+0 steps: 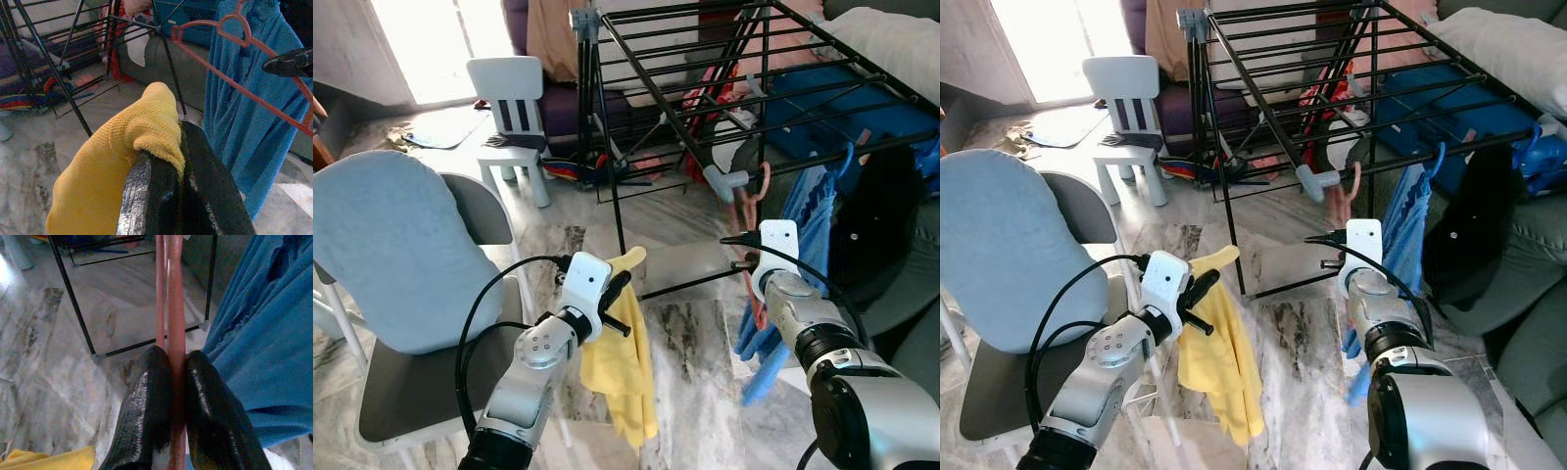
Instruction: Hang hanger
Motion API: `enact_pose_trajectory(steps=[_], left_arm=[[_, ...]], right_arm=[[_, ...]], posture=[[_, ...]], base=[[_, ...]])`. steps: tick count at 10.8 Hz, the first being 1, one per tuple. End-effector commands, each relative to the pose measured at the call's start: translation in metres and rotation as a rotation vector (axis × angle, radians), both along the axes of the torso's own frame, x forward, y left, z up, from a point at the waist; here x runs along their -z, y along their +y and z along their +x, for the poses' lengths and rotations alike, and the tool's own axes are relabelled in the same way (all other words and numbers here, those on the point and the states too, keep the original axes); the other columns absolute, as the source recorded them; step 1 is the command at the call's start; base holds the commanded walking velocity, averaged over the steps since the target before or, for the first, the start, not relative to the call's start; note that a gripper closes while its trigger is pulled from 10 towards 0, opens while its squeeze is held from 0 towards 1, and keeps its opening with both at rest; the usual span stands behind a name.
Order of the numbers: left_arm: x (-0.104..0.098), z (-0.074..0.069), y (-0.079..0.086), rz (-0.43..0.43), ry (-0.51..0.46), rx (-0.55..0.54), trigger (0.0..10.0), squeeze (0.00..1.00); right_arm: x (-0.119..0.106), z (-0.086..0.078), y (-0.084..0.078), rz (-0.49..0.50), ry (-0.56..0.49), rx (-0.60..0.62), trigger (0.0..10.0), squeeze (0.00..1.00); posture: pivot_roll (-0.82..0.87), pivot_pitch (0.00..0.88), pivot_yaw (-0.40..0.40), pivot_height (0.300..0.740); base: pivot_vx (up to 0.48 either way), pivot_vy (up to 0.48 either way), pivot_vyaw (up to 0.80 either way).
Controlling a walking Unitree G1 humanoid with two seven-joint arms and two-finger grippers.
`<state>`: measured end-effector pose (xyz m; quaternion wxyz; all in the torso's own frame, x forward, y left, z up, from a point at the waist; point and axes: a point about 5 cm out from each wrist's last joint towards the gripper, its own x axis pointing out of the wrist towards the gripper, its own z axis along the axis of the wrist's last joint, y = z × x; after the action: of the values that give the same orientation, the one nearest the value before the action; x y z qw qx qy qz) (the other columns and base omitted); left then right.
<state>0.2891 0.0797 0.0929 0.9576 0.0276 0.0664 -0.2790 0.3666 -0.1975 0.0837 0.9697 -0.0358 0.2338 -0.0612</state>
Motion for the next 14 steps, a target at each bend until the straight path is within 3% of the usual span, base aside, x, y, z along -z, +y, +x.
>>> enact_pose_trajectory(steps=[1,4,8,12,14], left_arm=[[-0.006,0.003,-0.001,0.006,-0.023,0.010,10.0,0.00],[-0.006,0.003,-0.002,0.009,-0.022,0.015,10.0,0.00],[-0.006,0.002,-0.001,0.006,-0.028,0.000,10.0,0.00],[-0.007,0.004,-0.003,0.002,-0.039,-0.001,10.0,0.00],[-0.009,0.005,0.001,0.003,-0.067,-0.047,10.0,0.00]], right_arm=[[-0.004,0.002,0.000,0.004,-0.010,0.008,0.0,0.00],[-0.005,0.003,-0.002,-0.006,-0.028,0.021,0.0,0.00],[-0.028,0.012,-0.002,-0.032,-0.168,0.013,0.0,0.00],[-0.023,0.007,-0.007,-0.046,-0.178,0.021,0.0,0.00],[-0.028,0.005,-0.005,-0.068,-0.245,0.002,0.0,0.00]], posture=[[-0.17,0.000,0.030,0.740],[-0.17,0.000,0.032,0.740],[-0.17,0.000,0.032,0.740],[-0.18,0.000,0.036,0.740],[-0.18,0.000,0.028,0.740]], base=[[0.000,0.000,0.00],[0.000,0.000,0.00],[0.000,0.000,0.00],[0.000,0.000,0.00],[0.000,0.000,0.00]])
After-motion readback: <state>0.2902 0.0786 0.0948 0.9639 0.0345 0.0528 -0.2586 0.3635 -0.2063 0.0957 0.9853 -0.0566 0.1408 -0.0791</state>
